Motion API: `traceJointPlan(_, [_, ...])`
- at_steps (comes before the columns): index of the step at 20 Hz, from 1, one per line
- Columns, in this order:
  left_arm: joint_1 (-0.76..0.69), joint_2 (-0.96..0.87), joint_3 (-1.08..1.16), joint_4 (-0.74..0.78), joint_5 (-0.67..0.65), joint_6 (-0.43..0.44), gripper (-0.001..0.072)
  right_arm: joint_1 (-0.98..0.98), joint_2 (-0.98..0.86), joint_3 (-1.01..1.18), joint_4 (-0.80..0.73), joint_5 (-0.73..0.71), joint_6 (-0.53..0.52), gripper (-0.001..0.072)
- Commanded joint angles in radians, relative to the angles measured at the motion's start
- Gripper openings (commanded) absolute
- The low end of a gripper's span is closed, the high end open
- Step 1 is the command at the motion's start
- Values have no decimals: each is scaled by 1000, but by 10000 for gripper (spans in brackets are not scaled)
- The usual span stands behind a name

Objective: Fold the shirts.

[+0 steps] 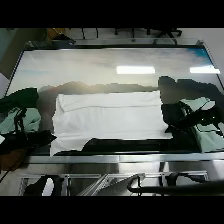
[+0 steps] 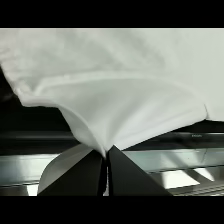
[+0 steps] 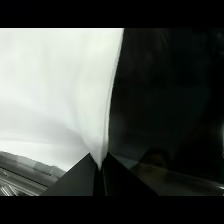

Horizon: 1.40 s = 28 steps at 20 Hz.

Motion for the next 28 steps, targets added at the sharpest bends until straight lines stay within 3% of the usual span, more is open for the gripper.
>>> traceJointPlan(1, [9,71,2,7,-31,-19,14,-6,85,3,-1,-2,22,18])
traceJointPlan(4, [9,6,63,3,122,-14,13,-5,87,37,193,-162,-132,18])
traceJointPlan(8, [-38,-261,277,-69,258,37,14,5,-26,113,428,-321,-290,19])
traceJointPlan(16, [-205,-975,714,-90,320,72,14,41,-331,169,666,-510,-532,20])
traceJointPlan(21, [-209,-1192,903,-97,303,71,17,39,-375,172,703,-523,-583,34])
traceJointPlan(23, [-209,-1225,975,-99,237,71,35,29,-344,176,681,-519,-583,244])
traceJointPlan(24, [-209,-1229,1007,-98,206,71,341,23,-326,192,624,-520,-582,251])
traceJointPlan(25, [-207,-1229,1038,-99,189,71,717,16,-314,213,563,-521,-573,284])
traceJointPlan(26, [-203,-1229,1080,-98,156,67,702,9,-312,233,526,-521,-529,445])
traceJointPlan(27, [-201,-1229,1120,-98,122,67,702,5,-316,246,507,-520,-484,516])
traceJointPlan(28, [-198,-1228,1163,-98,85,58,702,2,-323,249,509,-520,-472,516])
